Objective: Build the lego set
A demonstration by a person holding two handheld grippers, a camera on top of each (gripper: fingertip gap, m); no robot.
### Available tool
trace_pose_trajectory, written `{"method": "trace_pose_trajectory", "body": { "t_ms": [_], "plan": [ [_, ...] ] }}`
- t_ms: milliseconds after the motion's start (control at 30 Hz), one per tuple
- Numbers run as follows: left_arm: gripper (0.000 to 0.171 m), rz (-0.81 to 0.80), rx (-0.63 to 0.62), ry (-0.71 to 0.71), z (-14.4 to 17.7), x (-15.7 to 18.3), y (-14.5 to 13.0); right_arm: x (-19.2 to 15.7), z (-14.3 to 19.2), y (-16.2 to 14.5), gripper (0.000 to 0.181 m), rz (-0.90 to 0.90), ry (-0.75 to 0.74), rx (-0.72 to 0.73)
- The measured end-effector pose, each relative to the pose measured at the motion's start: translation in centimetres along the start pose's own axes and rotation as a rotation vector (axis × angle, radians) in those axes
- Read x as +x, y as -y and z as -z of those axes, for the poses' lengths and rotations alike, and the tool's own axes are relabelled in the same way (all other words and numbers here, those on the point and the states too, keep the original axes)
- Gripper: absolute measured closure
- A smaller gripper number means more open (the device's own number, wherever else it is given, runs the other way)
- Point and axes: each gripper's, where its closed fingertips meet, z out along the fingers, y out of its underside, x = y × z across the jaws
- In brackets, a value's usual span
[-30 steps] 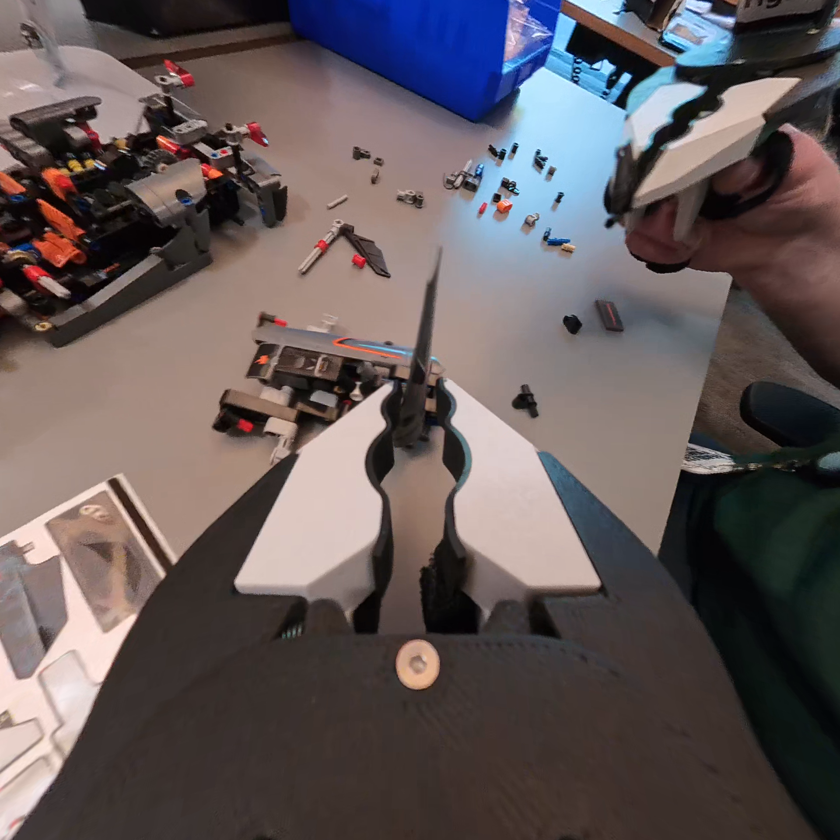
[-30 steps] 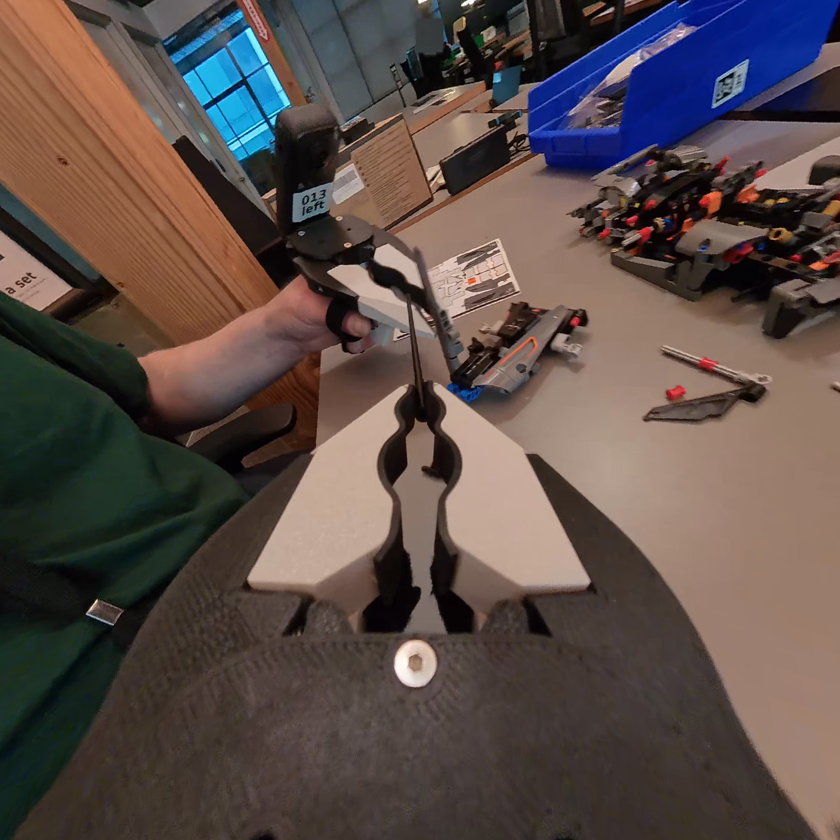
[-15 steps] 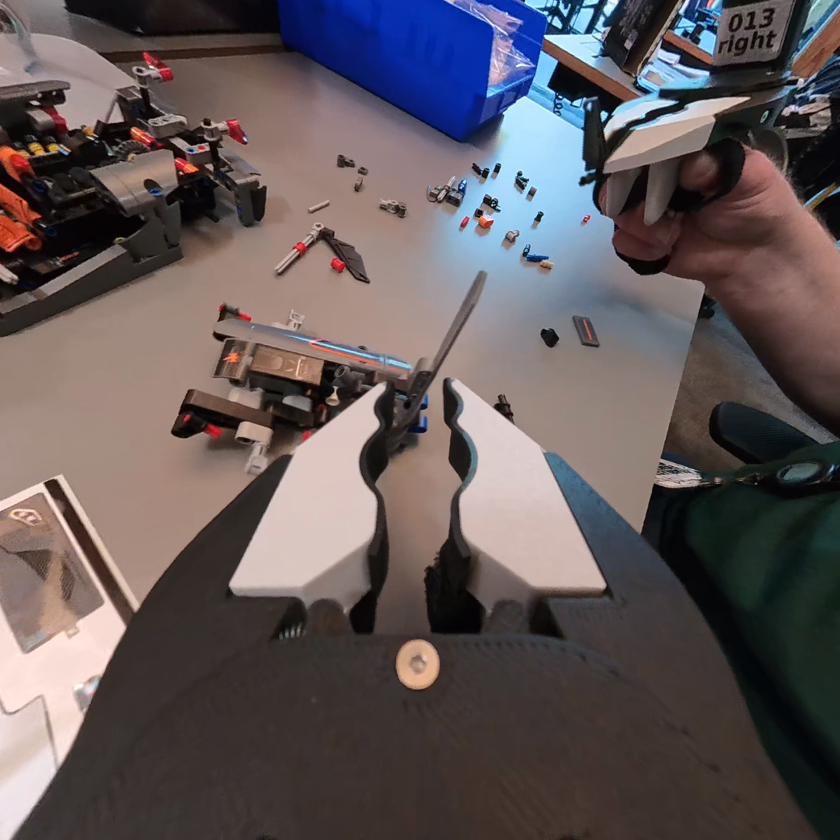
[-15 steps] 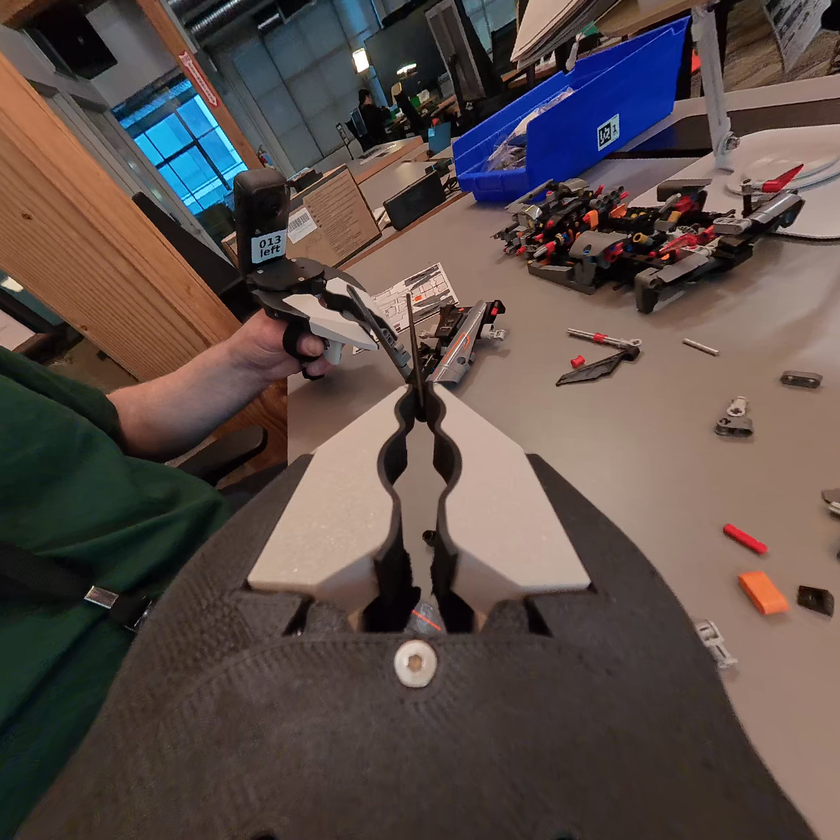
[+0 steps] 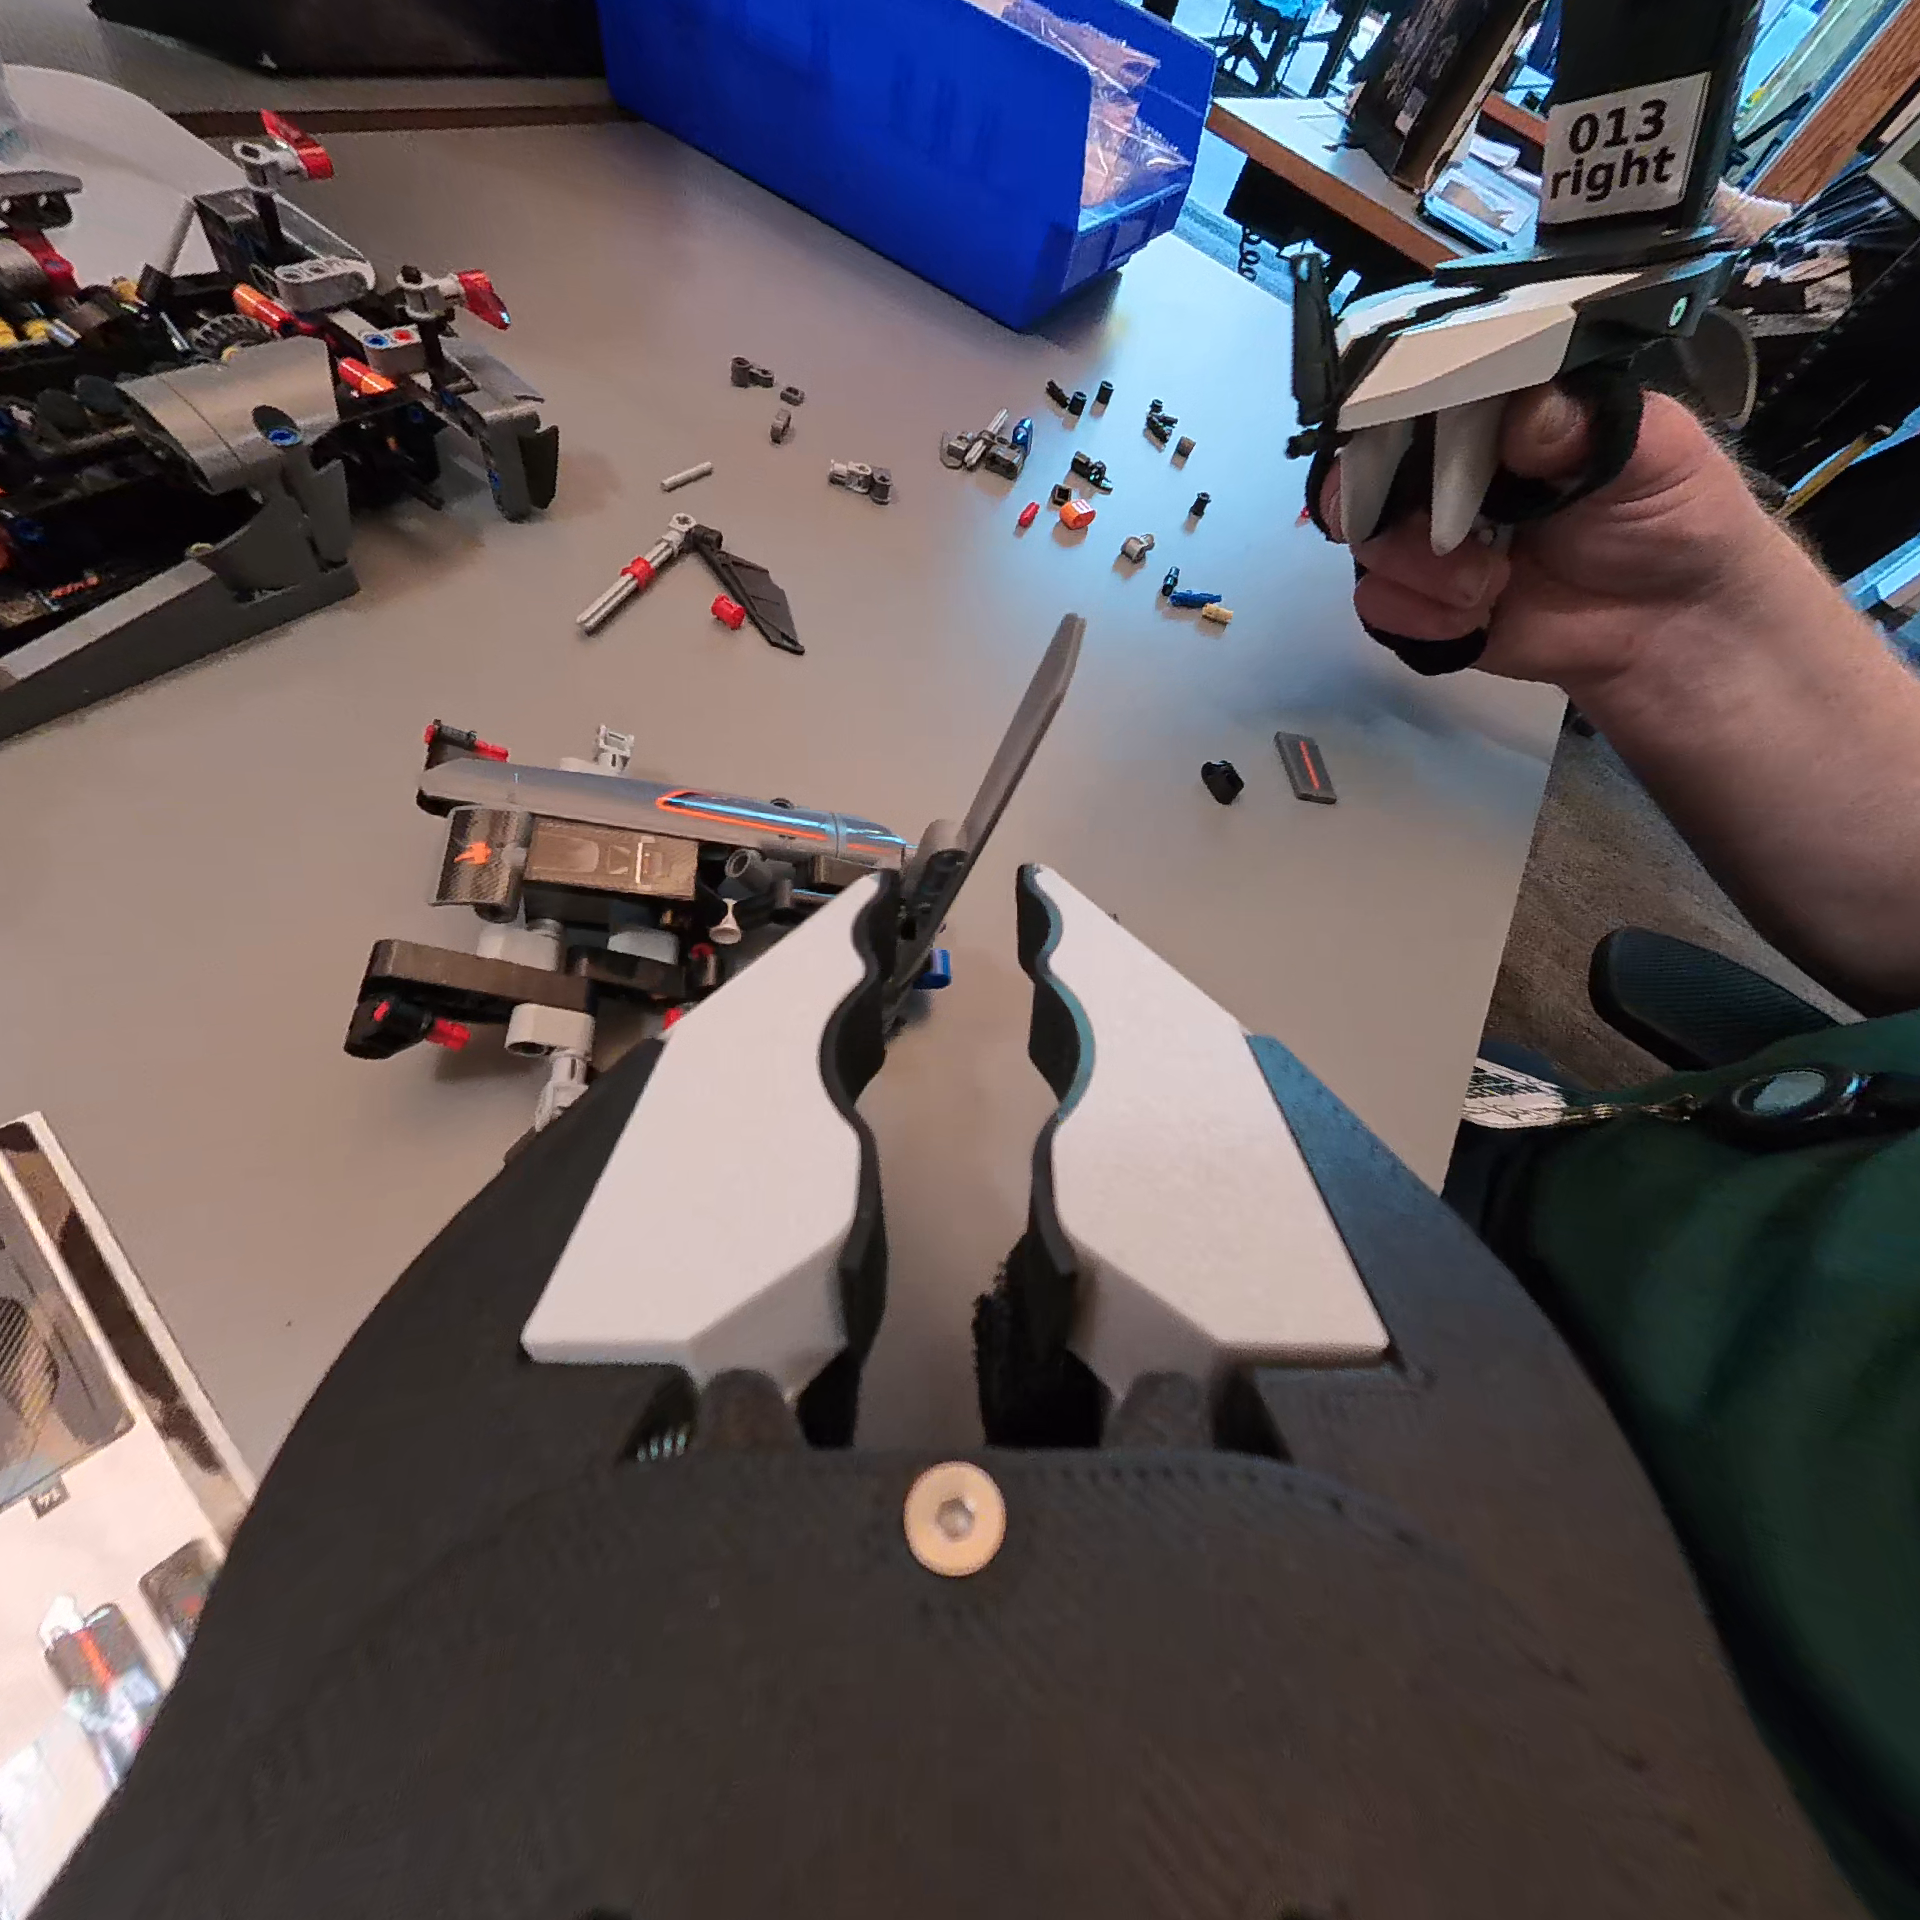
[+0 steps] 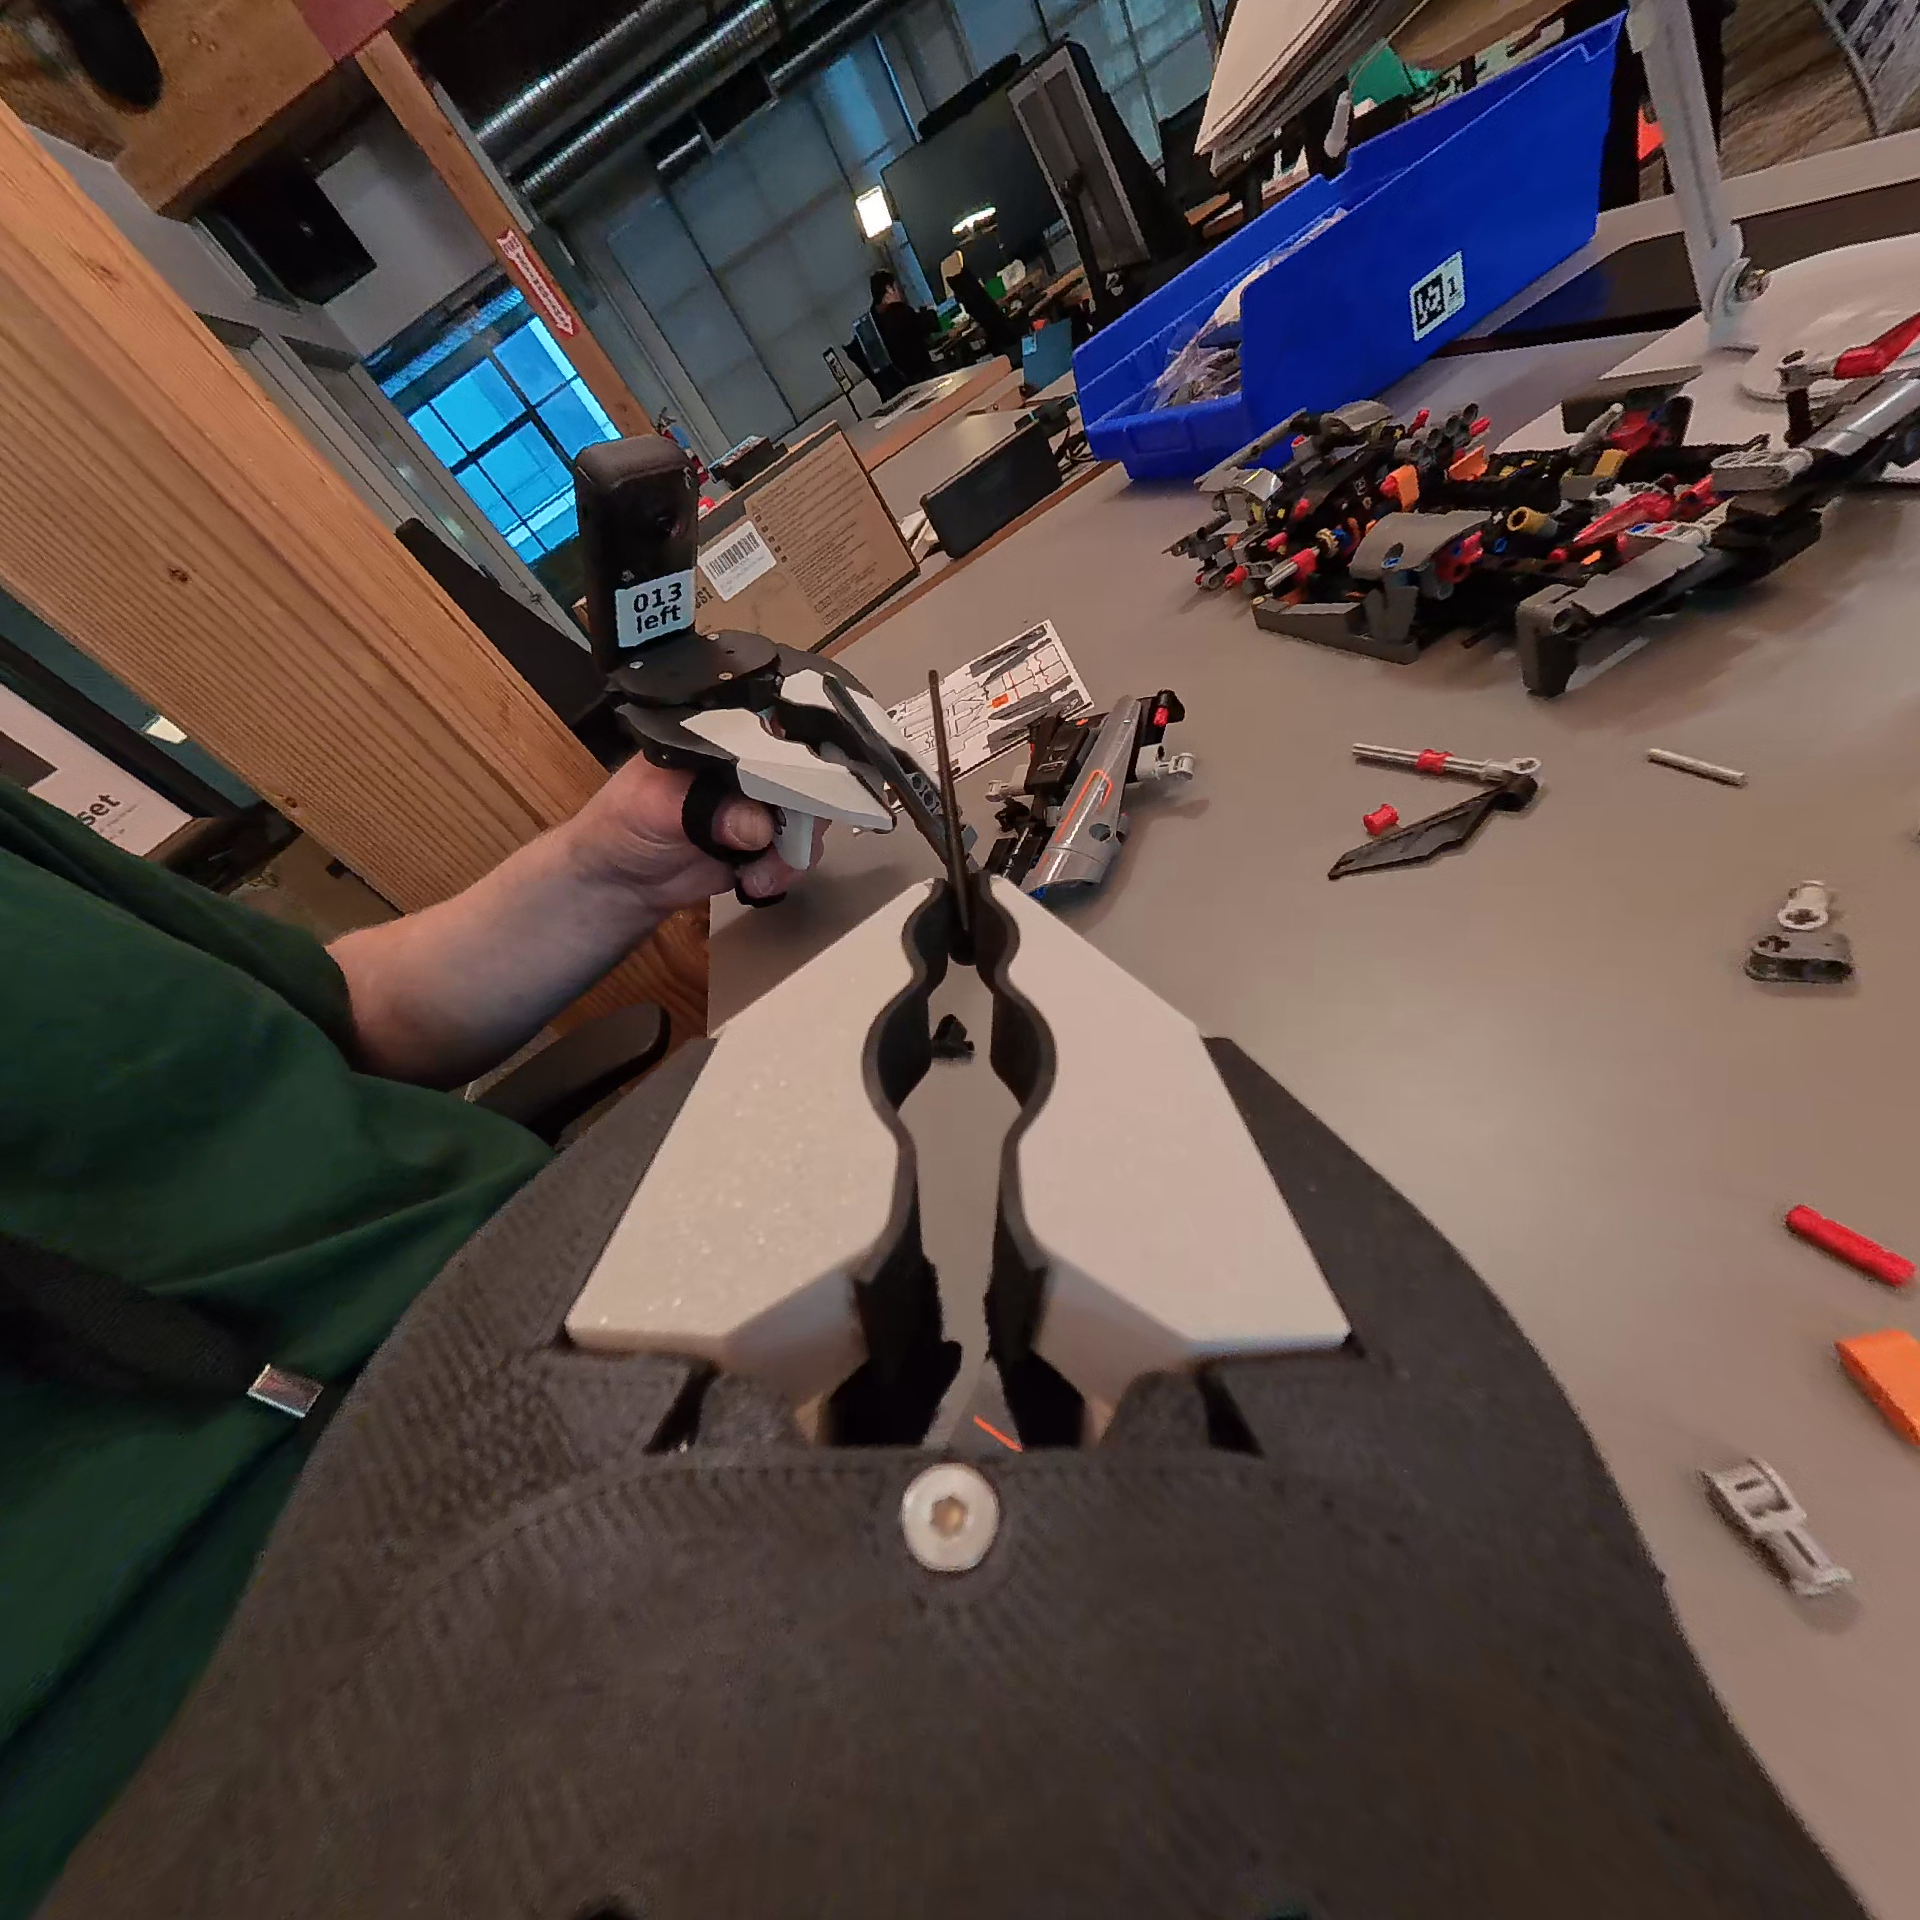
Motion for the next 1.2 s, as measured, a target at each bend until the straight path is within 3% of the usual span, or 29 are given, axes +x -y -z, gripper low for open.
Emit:
{"method": "trace_pose_trajectory", "body": {
  "t_ms": [367, 733, 1200],
  "plan": [
    [0.152, -0.002, 0.001, 0.005, -0.2, 0.0, -0.2, -0.8, -1.8, -0.5, 0.18, -0.033, 0.045, -0.007],
    [0.152, -0.009, -0.007, -0.003, -0.7, 0.4, -0.5, -1.1, -1.9, 1.1, 0.181, -0.266, 0.203, 0.146],
    [0.152, -0.004, -0.01, -0.015, -1.1, 0.7, -0.7, -1.1, -3.1, 0.5, 0.18, -0.264, 0.197, 0.113]
  ]
}}
